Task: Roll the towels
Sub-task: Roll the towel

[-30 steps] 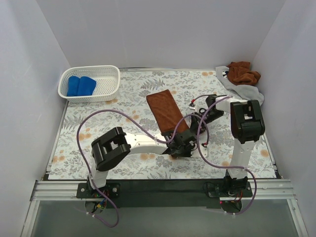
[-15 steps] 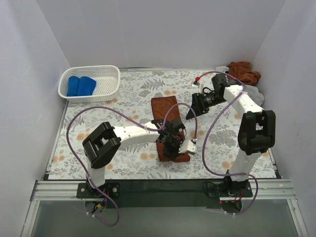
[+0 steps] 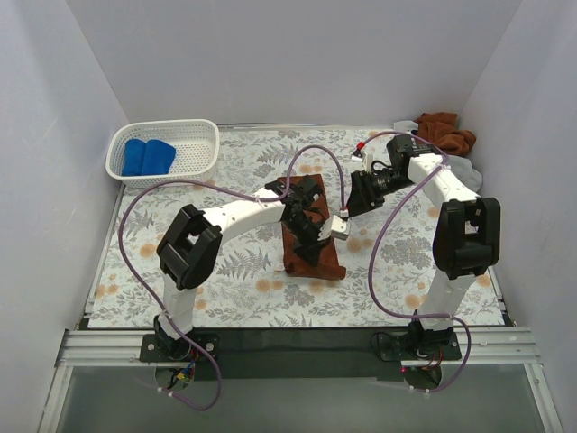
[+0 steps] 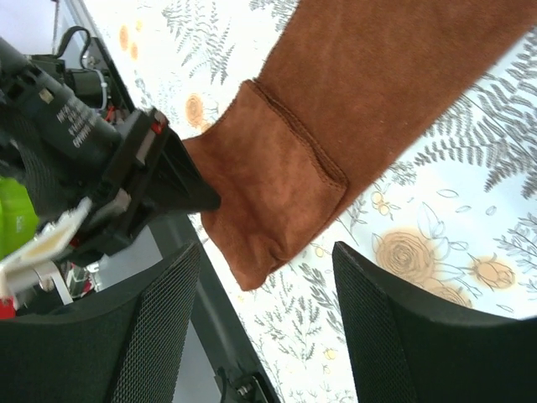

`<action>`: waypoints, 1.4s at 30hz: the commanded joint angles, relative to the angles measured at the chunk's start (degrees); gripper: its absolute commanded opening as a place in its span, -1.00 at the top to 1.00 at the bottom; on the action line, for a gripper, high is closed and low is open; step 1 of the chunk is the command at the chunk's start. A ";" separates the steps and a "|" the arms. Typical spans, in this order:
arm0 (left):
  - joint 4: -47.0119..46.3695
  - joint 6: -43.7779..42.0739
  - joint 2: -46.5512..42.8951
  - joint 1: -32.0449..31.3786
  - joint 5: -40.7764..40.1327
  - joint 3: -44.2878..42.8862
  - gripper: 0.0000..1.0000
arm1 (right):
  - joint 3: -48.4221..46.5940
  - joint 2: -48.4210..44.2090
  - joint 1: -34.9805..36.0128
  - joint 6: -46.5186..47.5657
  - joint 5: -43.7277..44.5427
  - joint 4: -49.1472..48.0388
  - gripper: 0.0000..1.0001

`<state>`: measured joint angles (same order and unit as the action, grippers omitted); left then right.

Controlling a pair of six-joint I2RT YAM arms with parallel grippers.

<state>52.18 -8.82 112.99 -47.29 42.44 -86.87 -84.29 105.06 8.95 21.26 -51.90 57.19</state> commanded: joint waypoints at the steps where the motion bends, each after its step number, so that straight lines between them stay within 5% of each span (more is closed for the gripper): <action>1: 1.52 -2.43 1.00 2.72 2.83 -2.95 1.00 | -1.32 -1.17 -0.60 1.07 1.18 1.08 -0.19; 15: -3.58 -5.68 4.78 10.19 1.33 -4.19 0.93 | 2.64 0.93 -0.43 -0.86 -5.22 0.03 0.20; 33: -6.04 -7.97 7.51 13.54 0.98 -4.27 0.53 | 4.93 7.79 8.01 -10.00 -9.27 -10.69 0.24; 42: -8.15 -6.03 2.95 14.33 -1.55 -2.26 0.33 | 8.62 13.68 8.98 -14.14 -0.58 -16.93 0.31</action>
<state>45.89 -15.14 120.62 -33.80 42.46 -89.95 -76.05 116.49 17.69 9.28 -55.79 43.38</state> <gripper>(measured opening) 0.321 0.348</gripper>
